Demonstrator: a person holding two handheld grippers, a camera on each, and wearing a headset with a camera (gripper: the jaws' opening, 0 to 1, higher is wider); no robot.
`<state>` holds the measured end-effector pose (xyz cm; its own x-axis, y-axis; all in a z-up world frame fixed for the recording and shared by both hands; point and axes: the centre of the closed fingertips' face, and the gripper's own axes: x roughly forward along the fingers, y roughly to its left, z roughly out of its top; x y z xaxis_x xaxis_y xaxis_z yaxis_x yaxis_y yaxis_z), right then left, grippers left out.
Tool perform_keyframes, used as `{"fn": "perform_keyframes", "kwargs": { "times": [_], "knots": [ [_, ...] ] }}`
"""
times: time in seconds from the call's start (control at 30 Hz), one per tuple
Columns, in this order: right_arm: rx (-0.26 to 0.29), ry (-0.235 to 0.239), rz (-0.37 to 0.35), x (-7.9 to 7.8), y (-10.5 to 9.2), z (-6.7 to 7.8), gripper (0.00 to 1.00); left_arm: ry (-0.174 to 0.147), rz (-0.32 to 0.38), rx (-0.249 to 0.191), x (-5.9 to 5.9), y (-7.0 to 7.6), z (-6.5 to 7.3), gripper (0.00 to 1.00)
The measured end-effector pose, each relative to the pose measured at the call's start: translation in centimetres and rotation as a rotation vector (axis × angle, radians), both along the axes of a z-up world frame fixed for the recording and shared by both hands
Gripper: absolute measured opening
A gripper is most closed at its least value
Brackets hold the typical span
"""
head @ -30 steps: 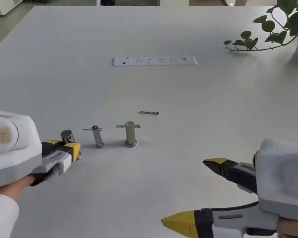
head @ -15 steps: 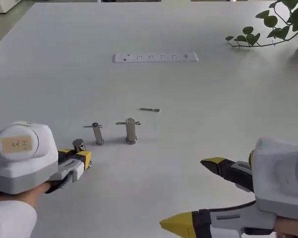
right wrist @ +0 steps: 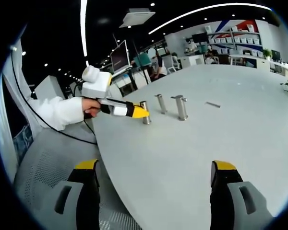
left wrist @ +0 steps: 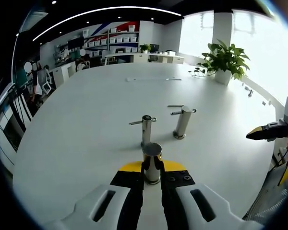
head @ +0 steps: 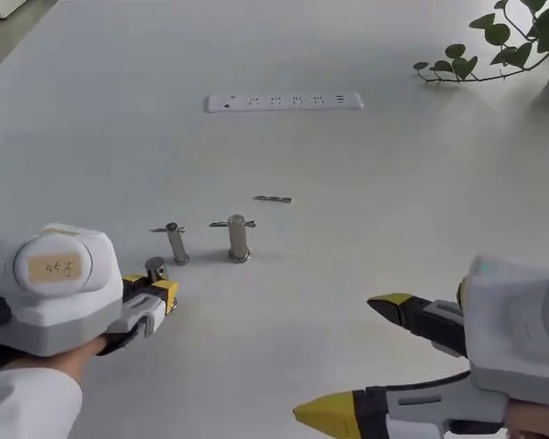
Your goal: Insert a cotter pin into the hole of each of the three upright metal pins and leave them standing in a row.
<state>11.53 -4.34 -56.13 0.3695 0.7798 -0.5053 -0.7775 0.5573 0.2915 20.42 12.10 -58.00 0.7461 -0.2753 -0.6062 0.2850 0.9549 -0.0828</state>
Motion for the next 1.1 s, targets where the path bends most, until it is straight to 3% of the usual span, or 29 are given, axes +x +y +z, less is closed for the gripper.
{"fn": "perform_keyframes", "kwargs": {
  "times": [0.2,0.33,0.63,0.73,0.9,1.1],
  "knots": [
    [-0.003,0.001,0.003,0.05,0.11,0.01,0.94,0.002,0.017,-0.012,0.04,0.06,-0.02,0.11],
    [-0.002,0.006,0.001,-0.01,0.06,-0.08,0.94,-0.002,-0.007,0.021,-0.23,-0.07,-0.07,0.11],
    [-0.003,0.007,0.006,-0.11,0.20,0.02,0.94,0.021,0.025,-0.002,-0.56,-0.20,-0.26,0.12],
    [0.000,0.007,0.003,-0.04,0.18,0.04,0.94,0.010,-0.013,0.055,-0.66,-0.28,-0.22,0.12],
    [0.015,0.006,-0.005,0.06,0.22,0.35,0.94,0.005,-0.021,0.051,-0.59,-0.17,-0.22,0.12],
    [0.006,0.006,0.003,-0.01,0.26,0.38,0.94,0.026,-0.028,0.036,-0.95,-0.20,-0.15,0.12]
  ]
}}
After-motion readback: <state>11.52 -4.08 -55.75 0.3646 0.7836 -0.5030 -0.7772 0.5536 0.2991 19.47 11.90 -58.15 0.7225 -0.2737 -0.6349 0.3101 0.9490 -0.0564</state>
